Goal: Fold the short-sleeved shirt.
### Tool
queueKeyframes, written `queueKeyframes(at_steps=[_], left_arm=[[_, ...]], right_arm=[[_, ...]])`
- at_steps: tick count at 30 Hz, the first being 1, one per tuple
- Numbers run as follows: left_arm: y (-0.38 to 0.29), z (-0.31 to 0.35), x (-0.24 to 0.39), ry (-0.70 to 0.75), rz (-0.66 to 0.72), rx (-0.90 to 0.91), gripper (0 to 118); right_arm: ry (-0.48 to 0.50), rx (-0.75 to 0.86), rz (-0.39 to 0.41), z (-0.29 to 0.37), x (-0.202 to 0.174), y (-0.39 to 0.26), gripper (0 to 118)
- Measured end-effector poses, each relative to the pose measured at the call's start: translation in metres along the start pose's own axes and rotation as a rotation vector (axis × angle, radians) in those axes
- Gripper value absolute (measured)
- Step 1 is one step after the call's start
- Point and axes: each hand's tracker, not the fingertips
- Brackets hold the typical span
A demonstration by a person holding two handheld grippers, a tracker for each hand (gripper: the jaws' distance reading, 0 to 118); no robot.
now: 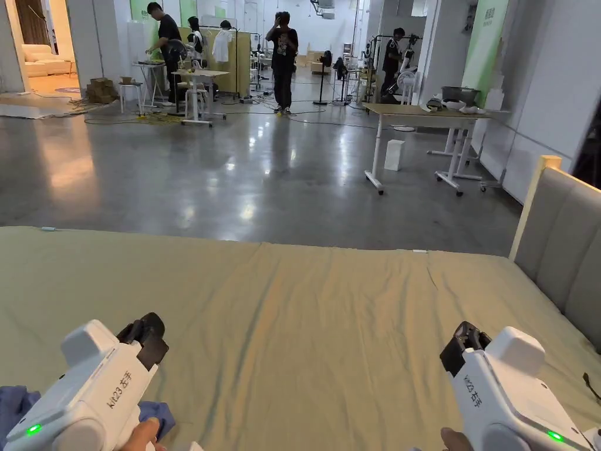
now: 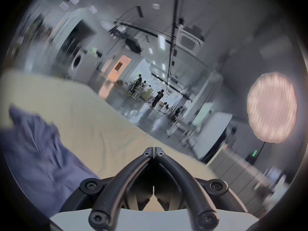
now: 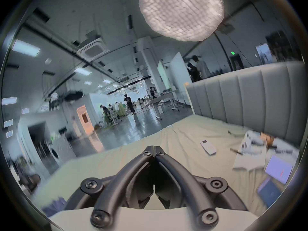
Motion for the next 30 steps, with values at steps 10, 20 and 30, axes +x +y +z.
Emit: queueKeyframes(at_steps=[10, 20, 30], left_arm=[[-0.068, -0.011, 0.045, 0.073, -1.602, -0.048, 0], [-0.044, -0.007, 0.03, 0.025, -0.739, -0.097, 0], [-0.017, 0.008, 0.031, -0.028, -0.299, 0.006, 0]], right_arm=[[0.172, 0.215, 1.657, 0.004, -0.064, -0.068, 0], [0.04, 0.051, 0.825, 0.003, -0.044, -0.016, 0], [-0.01, -0.007, 0.296, -0.01, -0.012, -0.025, 0]])
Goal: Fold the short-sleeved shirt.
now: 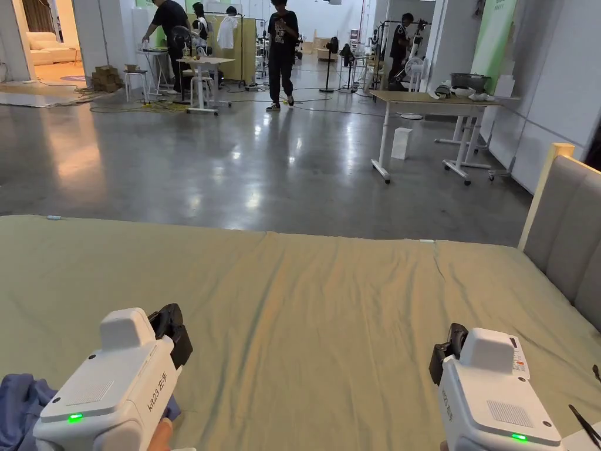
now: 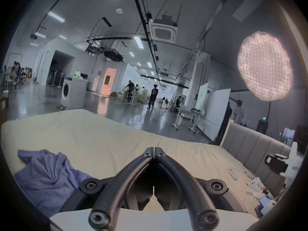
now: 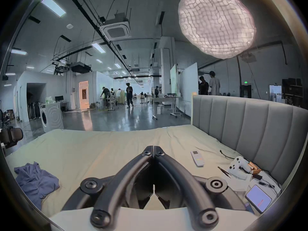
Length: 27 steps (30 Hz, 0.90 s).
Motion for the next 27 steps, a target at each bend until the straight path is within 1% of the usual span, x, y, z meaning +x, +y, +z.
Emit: queueKeyframes(at_steps=[1, 3, 4, 9, 11, 15, 18, 20, 25, 26, 27], left_arm=[[0.001, 0.002, 0.002, 0.006, -0.043, 0.005, 0], [0.002, 0.0, 0.001, 0.001, -0.096, -0.01, 0], [0.003, -0.002, -0.001, 0.009, -0.107, -0.017, 0], [0.003, 0.004, -0.028, 0.067, -0.162, -0.102, 0], [0.001, 0.009, -0.051, 0.097, -0.157, -0.165, 0], [-0.008, 0.012, -0.108, 0.146, -0.179, -0.377, 0], [-0.018, 0.018, -0.156, 0.205, -0.127, -0.481, 0], [-0.023, 0.022, -0.183, 0.243, -0.103, -0.504, 0], [-0.036, 0.015, -0.252, 0.282, -0.023, -0.695, 0], [-0.039, 0.014, -0.261, 0.297, -0.019, -0.715, 2], [-0.041, 0.015, -0.263, 0.308, -0.01, -0.731, 15]], right_arm=[[0.005, 0.017, 0.009, 0.011, -0.007, 0.003, 0], [0.017, 0.028, 0.035, 0.012, -0.012, 0.005, 0], [0.023, 0.025, 0.037, 0.012, -0.014, 0.005, 0], [0.088, 0.043, 0.132, 0.024, -0.04, 0.009, 0], [0.124, 0.041, 0.152, 0.03, -0.053, 0.006, 0], [0.196, 0.014, 0.184, 0.037, -0.08, 0.0, 0], [0.239, -0.02, 0.194, 0.027, -0.098, -0.014, 0], [0.26, -0.041, 0.194, 0.027, -0.109, -0.021, 0], [0.297, -0.093, 0.206, 0.016, -0.125, -0.038, 0], [0.301, -0.097, 0.213, 0.015, -0.127, -0.04, 0], [0.304, -0.1, 0.218, 0.014, -0.129, -0.042, 0]])
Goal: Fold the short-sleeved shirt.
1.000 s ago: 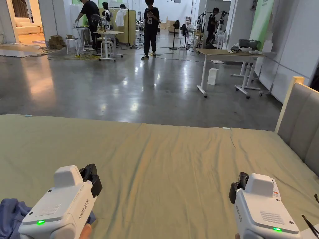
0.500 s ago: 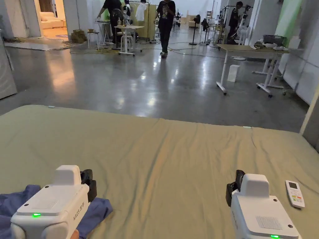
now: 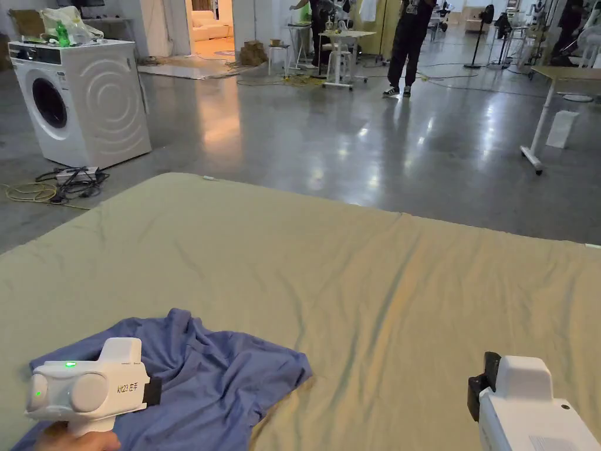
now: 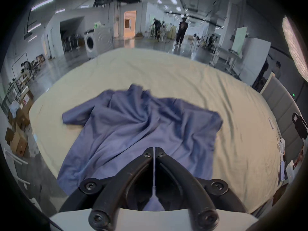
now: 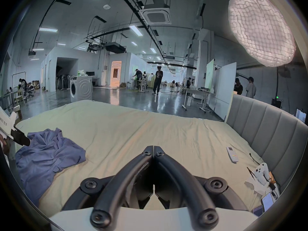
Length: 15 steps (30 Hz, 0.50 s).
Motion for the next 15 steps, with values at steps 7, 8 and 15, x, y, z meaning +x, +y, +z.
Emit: queueKeyframes(at_steps=[7, 8, 15], left_arm=[[-0.003, -0.051, -0.019, -0.047, 0.023, -0.112, 111], [-0.006, -0.058, -0.019, -0.056, 0.03, -0.135, 110], [-0.033, -0.091, 0.012, 0.075, -0.16, -0.198, 74]], right_arm=[[-0.004, -0.035, 0.024, 0.005, -0.004, 0.001, 0], [-0.006, -0.04, 0.028, 0.004, -0.005, 0.0, 0], [-0.02, -0.071, 0.047, 0.005, -0.002, -0.007, 0]])
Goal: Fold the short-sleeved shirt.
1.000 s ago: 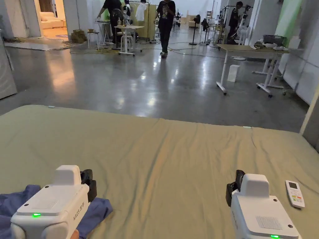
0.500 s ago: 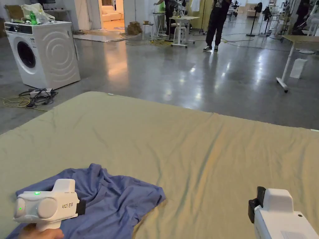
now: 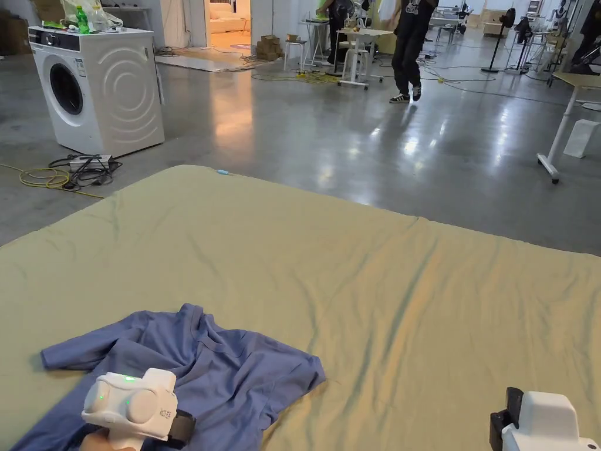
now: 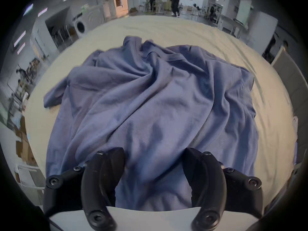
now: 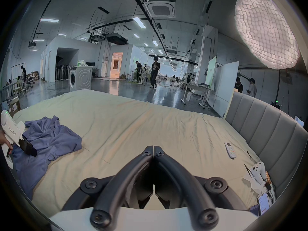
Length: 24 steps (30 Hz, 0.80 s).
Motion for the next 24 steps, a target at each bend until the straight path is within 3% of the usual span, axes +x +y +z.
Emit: queueKeyframes(at_steps=[1, 2, 5, 8, 12, 15, 19, 24], left_arm=[[-0.003, 0.004, 0.004, 0.015, -0.009, 0.024, 72], [-0.004, 0.009, 0.008, -0.004, -0.005, 0.012, 59], [-0.009, 0.015, 0.018, 0.041, -0.091, 0.061, 6], [-0.016, 0.011, 0.02, 0.039, -0.116, 0.061, 4], [-0.019, 0.02, 0.006, 0.0, -0.011, 0.138, 3], [-0.023, 0.049, 0.015, 0.018, -0.056, 0.24, 3], [-0.009, 0.077, 0.001, -0.021, 0.049, 0.349, 3], [0.019, 0.135, 0.005, -0.029, 0.053, 0.536, 3]], right_arm=[[0.0, -0.002, 0.002, 0.0, 0.0, -0.001, 0], [-0.001, -0.004, 0.003, 0.0, 0.0, -0.001, 0], [0.002, -0.013, 0.003, -0.007, -0.002, -0.007, 0], [0.01, -0.016, 0.005, -0.007, -0.007, -0.008, 0], [0.012, -0.015, 0.002, -0.005, -0.009, -0.011, 0], [0.01, -0.018, -0.003, -0.007, -0.008, -0.015, 0], [0.005, -0.011, -0.005, -0.007, -0.006, -0.016, 0], [-0.011, 0.016, -0.028, 0.001, 0.004, -0.008, 0]])
